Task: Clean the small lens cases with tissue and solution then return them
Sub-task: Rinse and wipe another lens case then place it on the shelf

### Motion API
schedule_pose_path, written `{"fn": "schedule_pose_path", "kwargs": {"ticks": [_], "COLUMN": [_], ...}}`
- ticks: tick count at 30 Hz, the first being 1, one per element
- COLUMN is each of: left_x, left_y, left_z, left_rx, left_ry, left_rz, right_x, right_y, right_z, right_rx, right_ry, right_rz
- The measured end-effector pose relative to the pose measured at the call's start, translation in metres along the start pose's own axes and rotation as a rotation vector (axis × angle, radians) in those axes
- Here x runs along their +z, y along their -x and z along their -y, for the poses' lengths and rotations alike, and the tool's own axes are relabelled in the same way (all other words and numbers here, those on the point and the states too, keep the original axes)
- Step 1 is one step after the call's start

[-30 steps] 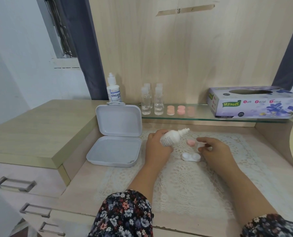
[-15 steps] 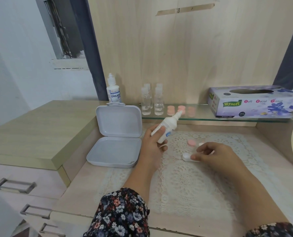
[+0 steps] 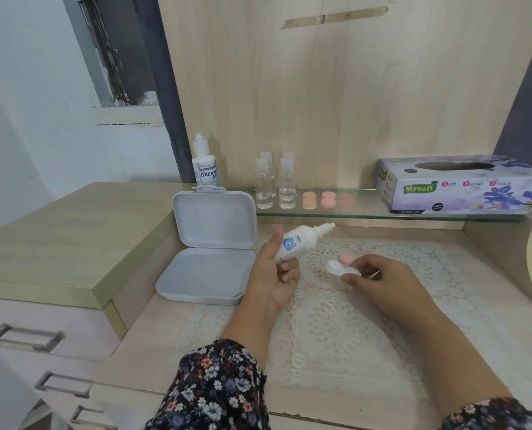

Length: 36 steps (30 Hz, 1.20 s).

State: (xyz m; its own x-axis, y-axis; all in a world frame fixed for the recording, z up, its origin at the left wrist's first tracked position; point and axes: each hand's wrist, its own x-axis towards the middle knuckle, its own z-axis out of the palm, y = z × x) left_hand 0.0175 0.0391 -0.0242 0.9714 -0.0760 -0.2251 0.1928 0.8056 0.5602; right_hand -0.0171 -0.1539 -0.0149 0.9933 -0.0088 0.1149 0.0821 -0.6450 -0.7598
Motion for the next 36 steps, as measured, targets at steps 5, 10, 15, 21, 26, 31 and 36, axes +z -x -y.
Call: {"fn": "schedule_pose_path", "kwargs": {"ticks": [5,10,15,21,26,31,36], "left_x": [0.0013,0.0067,0.0079,0.0048,0.0061,0.0060,0.0076], "left_y": [0.0050,0.0063,0.0064,0.0069,0.0073,0.0086,0.0090], "left_z": [-0.0029,-0.0027,-0.0039,-0.0062,-0.0068,-0.0052,-0.0059], "left_rx": [-0.005,0.065,0.067,0.048,0.038,0.037,0.061], "left_ry": [0.151,0.045,0.020,0.095,0.097,0.119,0.099], "left_rz": [0.028,0.004,-0.024,-0.029,-0.021,0.052,0.023], "right_x": [0.0011,0.0020,0.0029,0.0042,0.0049,0.0047,0.0049], "right_y": [-0.0010,-0.0009,-0.0018,-0.0037,-0.0051,-0.0046,-0.0054], "right_z": [0.0002,0.0008,0.0026,0.0023,0.0009,0.0008,0.0018], "right_rx": [0.005,0.009,-0.015,-0.006,0.000,-0.002,0.001], "right_ry": [-0.146,-0.209,-0.294,-0.377,-0.404,-0.420,-0.417], "right_rz": [-0.016,-0.015,-0.038,-0.047,-0.044,-0.046,-0.049]}}
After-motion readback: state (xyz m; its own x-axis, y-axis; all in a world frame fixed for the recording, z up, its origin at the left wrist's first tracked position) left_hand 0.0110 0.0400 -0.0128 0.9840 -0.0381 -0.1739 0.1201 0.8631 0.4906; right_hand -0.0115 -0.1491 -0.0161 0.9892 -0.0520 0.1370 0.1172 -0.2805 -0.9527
